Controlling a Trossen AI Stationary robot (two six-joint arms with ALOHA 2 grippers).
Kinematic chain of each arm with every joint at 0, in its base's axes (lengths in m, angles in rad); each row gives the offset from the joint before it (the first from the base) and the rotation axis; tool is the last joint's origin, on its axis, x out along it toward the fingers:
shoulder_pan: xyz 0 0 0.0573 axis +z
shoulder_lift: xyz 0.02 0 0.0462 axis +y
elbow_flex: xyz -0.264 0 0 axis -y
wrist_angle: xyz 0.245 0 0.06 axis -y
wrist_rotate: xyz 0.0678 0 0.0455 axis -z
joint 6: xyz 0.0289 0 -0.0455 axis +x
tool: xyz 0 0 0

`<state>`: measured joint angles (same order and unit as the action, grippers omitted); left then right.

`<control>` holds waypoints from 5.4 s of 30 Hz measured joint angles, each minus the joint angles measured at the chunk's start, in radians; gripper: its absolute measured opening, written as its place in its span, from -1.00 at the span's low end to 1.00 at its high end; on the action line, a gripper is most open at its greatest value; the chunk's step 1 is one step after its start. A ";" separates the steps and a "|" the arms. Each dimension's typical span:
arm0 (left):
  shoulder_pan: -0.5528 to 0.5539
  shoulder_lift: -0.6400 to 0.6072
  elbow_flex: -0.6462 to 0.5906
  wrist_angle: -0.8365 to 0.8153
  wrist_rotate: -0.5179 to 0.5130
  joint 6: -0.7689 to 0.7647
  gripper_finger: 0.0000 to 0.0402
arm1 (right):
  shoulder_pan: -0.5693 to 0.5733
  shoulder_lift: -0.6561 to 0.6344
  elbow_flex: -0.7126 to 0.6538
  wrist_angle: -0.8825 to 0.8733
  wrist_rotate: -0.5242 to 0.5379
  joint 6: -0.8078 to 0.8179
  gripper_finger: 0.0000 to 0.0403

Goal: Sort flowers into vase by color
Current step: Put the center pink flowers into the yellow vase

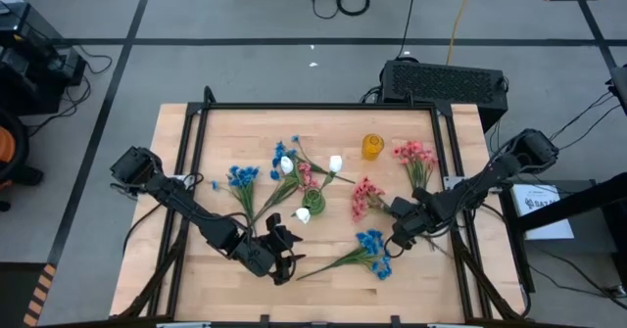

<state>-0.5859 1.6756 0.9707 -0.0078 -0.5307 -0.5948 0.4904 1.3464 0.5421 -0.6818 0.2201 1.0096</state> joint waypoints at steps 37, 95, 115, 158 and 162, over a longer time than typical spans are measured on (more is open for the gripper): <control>-0.025 0.000 0.000 0.000 -0.028 -0.001 0.09 | 0.037 -0.648 -0.002 0.303 0.612 -0.261 -1.00; -0.002 -0.011 0.001 0.116 -0.041 0.147 0.09 | -0.515 -0.582 -0.002 1.167 0.518 -1.122 -1.00; 0.004 -0.011 0.001 0.113 -0.062 0.190 0.09 | -0.847 -0.298 -0.002 1.285 0.346 -1.013 -1.00; 0.001 -0.010 0.000 0.111 -0.057 0.181 0.09 | -0.877 -0.136 -0.002 1.099 0.324 -0.901 -0.75; 0.001 -0.010 0.000 0.111 -0.056 0.181 0.09 | -0.877 -0.136 -0.002 1.089 0.324 -0.890 -0.63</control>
<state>-0.5850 1.6659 0.9707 0.1032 -0.5871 -0.4141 -0.3866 1.2102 0.5404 0.4076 0.5442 0.1197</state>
